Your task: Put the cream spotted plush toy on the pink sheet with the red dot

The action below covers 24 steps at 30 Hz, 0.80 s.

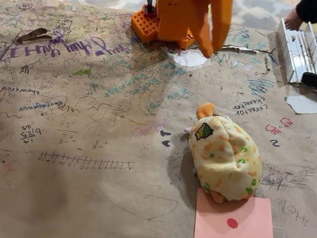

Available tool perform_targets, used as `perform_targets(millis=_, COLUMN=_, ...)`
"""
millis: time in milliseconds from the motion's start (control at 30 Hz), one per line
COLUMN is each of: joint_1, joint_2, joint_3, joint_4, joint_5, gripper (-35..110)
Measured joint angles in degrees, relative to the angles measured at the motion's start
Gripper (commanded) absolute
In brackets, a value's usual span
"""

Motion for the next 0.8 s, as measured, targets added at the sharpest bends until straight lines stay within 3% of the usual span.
perform_targets(millis=167, joint_1=3.52, joint_2=16.08, joint_3=16.61, joint_4=-4.66, joint_5=14.68, gripper=0)
perform_targets(millis=300, joint_1=4.39, joint_2=23.03, joint_3=18.02, joint_4=4.66, joint_5=19.07, gripper=0)
perform_targets(millis=800, joint_1=7.03, joint_2=24.87, joint_3=18.02, joint_4=7.38, joint_5=23.12, gripper=0)
